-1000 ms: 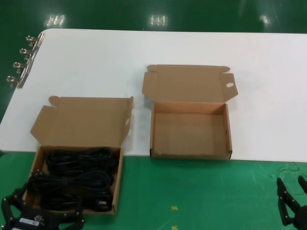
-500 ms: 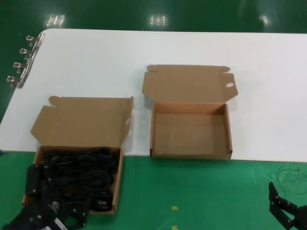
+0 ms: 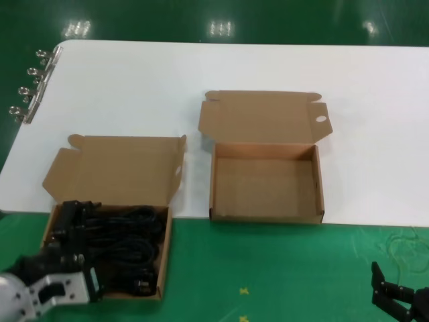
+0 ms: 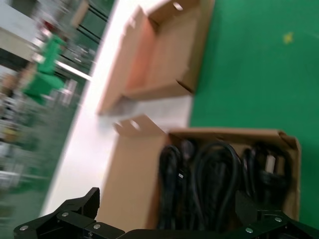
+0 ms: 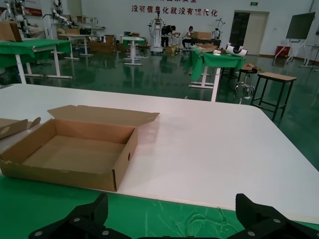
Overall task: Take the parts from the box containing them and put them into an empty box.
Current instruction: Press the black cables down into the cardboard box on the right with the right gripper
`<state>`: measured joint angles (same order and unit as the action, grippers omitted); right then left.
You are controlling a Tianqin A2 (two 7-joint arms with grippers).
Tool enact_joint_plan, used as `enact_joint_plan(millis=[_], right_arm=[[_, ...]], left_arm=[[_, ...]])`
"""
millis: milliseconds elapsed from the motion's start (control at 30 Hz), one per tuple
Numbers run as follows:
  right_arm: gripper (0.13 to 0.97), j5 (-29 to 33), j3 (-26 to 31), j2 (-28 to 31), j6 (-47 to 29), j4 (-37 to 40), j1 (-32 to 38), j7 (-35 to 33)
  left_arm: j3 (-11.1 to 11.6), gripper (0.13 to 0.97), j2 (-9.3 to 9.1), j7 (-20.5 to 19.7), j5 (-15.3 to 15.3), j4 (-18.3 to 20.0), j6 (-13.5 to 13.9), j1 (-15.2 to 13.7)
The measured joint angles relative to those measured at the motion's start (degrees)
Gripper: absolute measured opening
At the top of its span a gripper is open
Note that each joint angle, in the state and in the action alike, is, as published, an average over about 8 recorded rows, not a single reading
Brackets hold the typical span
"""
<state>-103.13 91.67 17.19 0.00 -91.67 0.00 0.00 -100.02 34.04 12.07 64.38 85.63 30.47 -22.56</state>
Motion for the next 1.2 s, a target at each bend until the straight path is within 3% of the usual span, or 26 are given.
enact_joint_plan(millis=[233, 367, 467, 700, 1200], right_arm=[[0.917, 0.00, 0.00, 0.00, 0.00, 0.00, 0.00, 0.00], [0.935, 0.00, 0.00, 0.00, 0.00, 0.00, 0.00, 0.00], [0.953, 0.00, 0.00, 0.00, 0.00, 0.00, 0.00, 0.00], [0.965, 0.00, 0.00, 0.00, 0.00, 0.00, 0.00, 0.00], [0.966, 0.00, 0.00, 0.00, 0.00, 0.00, 0.00, 0.00]], left_arm=[[-5.52, 0.966, 0.84, -14.48, -17.21, -5.00, 12.00, -10.85], [-7.67, 0.966, -0.59, -17.82, -24.61, -8.93, 14.99, -15.82], [-8.48, 0.966, -2.59, -18.59, -27.64, -12.30, 15.42, -18.74], [-9.74, 0.966, -5.56, -17.68, -27.28, -17.99, 14.89, -22.44], [-10.66, 0.932, -5.75, -16.24, -22.98, -21.87, 14.32, -24.86]])
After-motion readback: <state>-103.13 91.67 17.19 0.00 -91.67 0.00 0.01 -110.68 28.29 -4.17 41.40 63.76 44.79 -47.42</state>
